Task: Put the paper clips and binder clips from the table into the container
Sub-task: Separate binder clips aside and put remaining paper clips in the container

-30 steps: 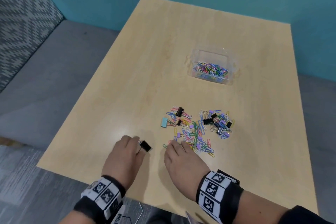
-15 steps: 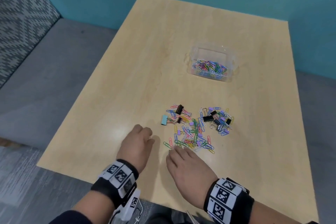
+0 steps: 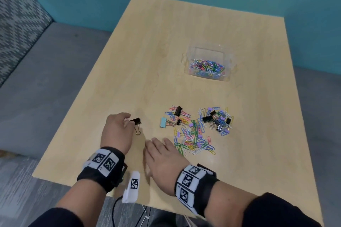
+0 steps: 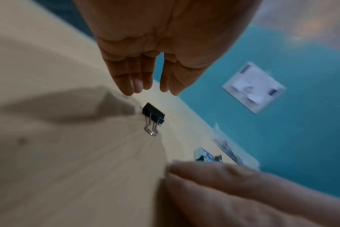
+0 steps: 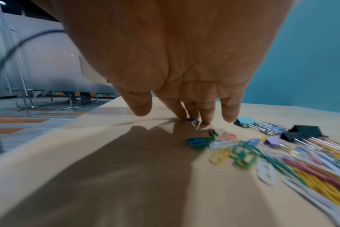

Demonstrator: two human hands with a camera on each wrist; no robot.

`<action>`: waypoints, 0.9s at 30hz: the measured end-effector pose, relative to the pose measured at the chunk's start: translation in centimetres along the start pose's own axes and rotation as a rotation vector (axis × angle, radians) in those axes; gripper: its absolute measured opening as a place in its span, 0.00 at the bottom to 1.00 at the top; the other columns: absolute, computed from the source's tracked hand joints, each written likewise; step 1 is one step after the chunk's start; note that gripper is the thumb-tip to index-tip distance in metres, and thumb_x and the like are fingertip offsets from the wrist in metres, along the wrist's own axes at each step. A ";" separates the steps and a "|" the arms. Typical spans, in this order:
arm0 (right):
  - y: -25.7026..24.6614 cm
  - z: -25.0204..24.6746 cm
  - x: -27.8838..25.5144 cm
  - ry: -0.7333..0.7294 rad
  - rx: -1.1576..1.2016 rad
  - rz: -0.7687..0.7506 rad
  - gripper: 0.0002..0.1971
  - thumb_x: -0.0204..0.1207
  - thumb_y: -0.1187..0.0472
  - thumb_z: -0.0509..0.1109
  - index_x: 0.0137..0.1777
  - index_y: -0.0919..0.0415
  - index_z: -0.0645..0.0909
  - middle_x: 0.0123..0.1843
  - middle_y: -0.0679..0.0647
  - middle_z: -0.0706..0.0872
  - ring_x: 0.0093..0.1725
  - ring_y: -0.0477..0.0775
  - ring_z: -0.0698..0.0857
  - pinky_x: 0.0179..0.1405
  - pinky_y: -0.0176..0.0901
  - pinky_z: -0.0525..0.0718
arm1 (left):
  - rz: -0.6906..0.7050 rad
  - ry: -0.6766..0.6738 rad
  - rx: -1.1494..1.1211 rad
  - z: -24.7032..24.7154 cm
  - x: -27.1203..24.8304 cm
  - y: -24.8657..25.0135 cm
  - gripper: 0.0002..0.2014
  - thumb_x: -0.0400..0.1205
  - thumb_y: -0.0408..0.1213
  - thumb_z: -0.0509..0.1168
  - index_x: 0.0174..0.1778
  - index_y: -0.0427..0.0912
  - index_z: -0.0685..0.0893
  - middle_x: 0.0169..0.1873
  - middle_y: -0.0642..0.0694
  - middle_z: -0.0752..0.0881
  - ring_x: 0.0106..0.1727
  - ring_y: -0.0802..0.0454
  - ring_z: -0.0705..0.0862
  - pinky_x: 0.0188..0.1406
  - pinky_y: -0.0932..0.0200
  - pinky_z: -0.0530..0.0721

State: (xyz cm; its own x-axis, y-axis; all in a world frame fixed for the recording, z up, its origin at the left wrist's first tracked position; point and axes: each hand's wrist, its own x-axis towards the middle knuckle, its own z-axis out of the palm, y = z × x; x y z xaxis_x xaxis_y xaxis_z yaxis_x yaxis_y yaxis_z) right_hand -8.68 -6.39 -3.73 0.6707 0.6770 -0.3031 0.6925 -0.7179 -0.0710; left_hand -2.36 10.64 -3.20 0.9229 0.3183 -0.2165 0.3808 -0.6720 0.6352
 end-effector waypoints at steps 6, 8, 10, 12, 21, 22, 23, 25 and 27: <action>3.0 1.4 -5.6 -0.070 -0.020 0.010 0.33 0.76 0.46 0.67 0.75 0.67 0.68 0.77 0.67 0.69 0.76 0.71 0.67 0.74 0.73 0.63 | 0.658 -0.158 0.313 1.9 -4.7 1.8 0.12 0.78 0.33 0.61 0.56 0.43 0.83 0.58 0.42 0.82 0.57 0.43 0.80 0.56 0.55 0.81; 3.7 1.4 -6.3 -0.049 -0.023 0.005 0.29 0.74 0.47 0.67 0.70 0.65 0.74 0.72 0.67 0.74 0.74 0.70 0.71 0.73 0.71 0.66 | 0.799 -0.266 0.461 3.7 -5.0 2.3 0.19 0.76 0.37 0.56 0.61 0.41 0.80 0.64 0.39 0.80 0.62 0.40 0.80 0.58 0.52 0.83; 3.9 1.0 -5.9 0.003 -0.004 0.047 0.28 0.75 0.48 0.65 0.71 0.64 0.72 0.71 0.67 0.74 0.74 0.70 0.70 0.73 0.69 0.67 | 0.837 -0.324 0.542 5.0 -4.3 2.6 0.22 0.76 0.38 0.53 0.65 0.38 0.77 0.69 0.36 0.77 0.68 0.39 0.77 0.65 0.48 0.79; 3.9 1.0 -4.9 0.042 0.017 0.095 0.30 0.76 0.48 0.65 0.74 0.64 0.70 0.72 0.67 0.73 0.75 0.70 0.70 0.74 0.68 0.67 | 0.803 -0.356 0.589 5.4 -3.6 2.6 0.22 0.77 0.39 0.51 0.65 0.36 0.76 0.69 0.34 0.76 0.70 0.37 0.75 0.66 0.46 0.78; 4.2 2.0 -6.9 0.015 -0.008 0.074 0.31 0.75 0.45 0.66 0.71 0.67 0.70 0.68 0.66 0.75 0.71 0.70 0.71 0.71 0.70 0.69 | 0.723 -0.260 0.611 4.3 -3.0 1.4 0.20 0.69 0.30 0.64 0.58 0.39 0.81 0.62 0.37 0.81 0.56 0.36 0.80 0.51 0.46 0.84; 4.3 2.0 -7.1 0.016 -0.017 0.073 0.31 0.75 0.45 0.66 0.71 0.67 0.70 0.67 0.66 0.75 0.70 0.70 0.72 0.70 0.70 0.69 | 0.700 -0.241 0.613 4.4 -2.6 1.4 0.22 0.67 0.28 0.67 0.59 0.39 0.81 0.62 0.37 0.81 0.55 0.35 0.80 0.49 0.45 0.84; 4.4 1.9 -7.1 0.023 -0.020 0.076 0.30 0.75 0.46 0.66 0.71 0.67 0.70 0.67 0.65 0.75 0.70 0.70 0.72 0.71 0.70 0.69 | 0.683 -0.230 0.618 4.4 -2.1 1.5 0.23 0.66 0.27 0.70 0.59 0.39 0.81 0.62 0.37 0.81 0.53 0.35 0.81 0.46 0.45 0.85; 4.4 1.5 -6.4 0.051 -0.011 0.086 0.30 0.76 0.47 0.65 0.71 0.66 0.69 0.69 0.66 0.74 0.71 0.70 0.71 0.72 0.69 0.68 | 0.678 -0.234 0.641 4.3 -1.2 1.9 0.23 0.63 0.27 0.73 0.55 0.40 0.82 0.56 0.40 0.84 0.46 0.37 0.81 0.40 0.47 0.84; 4.1 0.9 -5.2 0.078 0.015 0.097 0.31 0.77 0.48 0.65 0.73 0.66 0.67 0.73 0.68 0.70 0.74 0.70 0.68 0.73 0.69 0.66 | 0.703 -0.246 0.676 4.2 -0.8 2.1 0.19 0.63 0.27 0.73 0.49 0.42 0.83 0.47 0.43 0.84 0.39 0.39 0.80 0.35 0.50 0.81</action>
State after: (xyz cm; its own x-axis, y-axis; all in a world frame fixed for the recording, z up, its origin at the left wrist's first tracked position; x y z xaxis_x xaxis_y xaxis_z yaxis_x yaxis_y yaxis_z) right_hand -9.61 -13.00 -3.30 0.7537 0.6141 -0.2343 0.6194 -0.7828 -0.0595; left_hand -2.02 6.18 -4.76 0.9075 -0.3926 -0.1497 -0.3735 -0.9169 0.1405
